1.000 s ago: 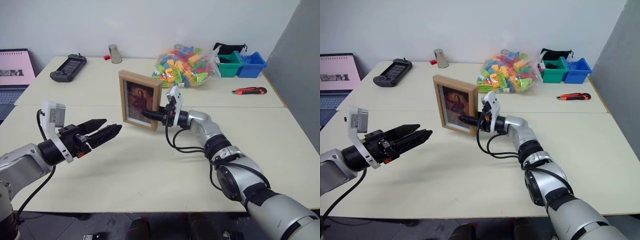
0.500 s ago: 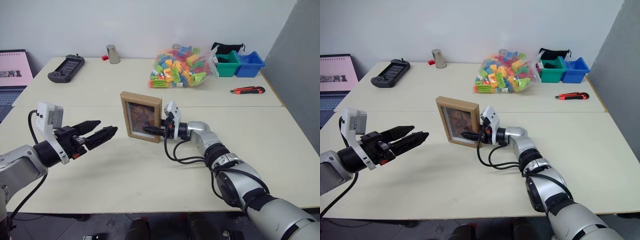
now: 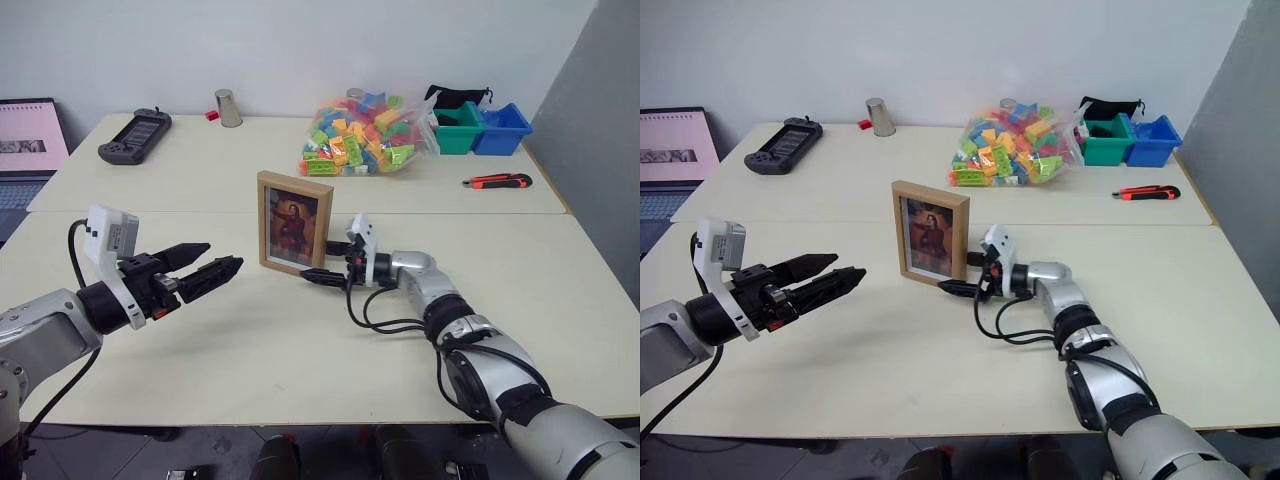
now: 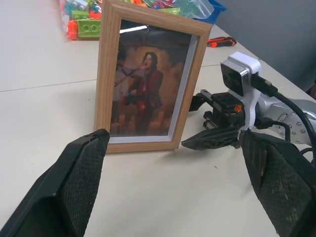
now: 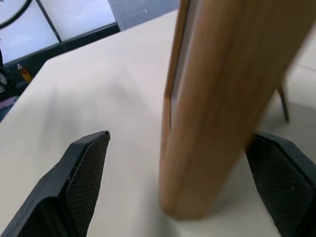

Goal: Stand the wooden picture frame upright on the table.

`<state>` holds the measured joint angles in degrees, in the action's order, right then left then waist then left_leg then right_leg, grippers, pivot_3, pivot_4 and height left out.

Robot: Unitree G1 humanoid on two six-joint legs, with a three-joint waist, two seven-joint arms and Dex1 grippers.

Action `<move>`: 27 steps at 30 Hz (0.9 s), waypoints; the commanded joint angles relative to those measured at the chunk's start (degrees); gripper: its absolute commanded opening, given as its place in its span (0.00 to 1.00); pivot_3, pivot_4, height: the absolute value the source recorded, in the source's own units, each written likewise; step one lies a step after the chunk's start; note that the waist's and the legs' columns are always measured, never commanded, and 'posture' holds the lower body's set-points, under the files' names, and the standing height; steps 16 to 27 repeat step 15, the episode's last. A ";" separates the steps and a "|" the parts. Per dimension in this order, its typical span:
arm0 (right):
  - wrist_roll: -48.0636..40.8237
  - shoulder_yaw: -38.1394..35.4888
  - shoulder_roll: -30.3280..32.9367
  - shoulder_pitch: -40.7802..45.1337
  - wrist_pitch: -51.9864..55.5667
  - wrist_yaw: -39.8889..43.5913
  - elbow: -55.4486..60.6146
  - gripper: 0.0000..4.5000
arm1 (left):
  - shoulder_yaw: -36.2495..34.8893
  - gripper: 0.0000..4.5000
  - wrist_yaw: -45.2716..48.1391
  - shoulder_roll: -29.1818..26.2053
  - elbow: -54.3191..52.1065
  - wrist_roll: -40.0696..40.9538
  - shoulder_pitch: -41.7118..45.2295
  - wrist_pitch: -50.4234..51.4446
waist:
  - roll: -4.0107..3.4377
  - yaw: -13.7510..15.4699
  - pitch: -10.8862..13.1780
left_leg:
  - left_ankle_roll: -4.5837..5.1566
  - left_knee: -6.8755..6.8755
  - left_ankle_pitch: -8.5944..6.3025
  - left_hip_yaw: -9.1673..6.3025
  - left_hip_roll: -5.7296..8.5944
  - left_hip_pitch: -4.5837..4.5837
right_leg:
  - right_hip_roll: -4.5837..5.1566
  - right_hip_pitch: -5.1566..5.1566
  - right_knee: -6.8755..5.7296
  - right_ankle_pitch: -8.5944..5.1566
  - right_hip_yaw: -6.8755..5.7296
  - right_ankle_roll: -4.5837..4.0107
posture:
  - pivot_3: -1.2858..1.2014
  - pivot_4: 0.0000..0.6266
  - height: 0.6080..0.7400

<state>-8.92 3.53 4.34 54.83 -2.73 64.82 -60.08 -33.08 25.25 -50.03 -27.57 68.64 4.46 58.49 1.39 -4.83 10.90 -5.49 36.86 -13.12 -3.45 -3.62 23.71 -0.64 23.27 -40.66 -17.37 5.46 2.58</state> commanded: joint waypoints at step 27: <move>-8.42 -1.84 26.39 -16.34 39.58 0.95 62.59 0.99 | 3.31 1.00 4.65 -3.51 9.31 -8.35 6.21 -2.81 | -0.06 -0.11 0.04 | 0.03 -0.11 -0.01 0.01 -0.09 -0.05 | -0.16 0.00 0.25 -0.03 0.13 -0.01 | 0.52 0.24 1.00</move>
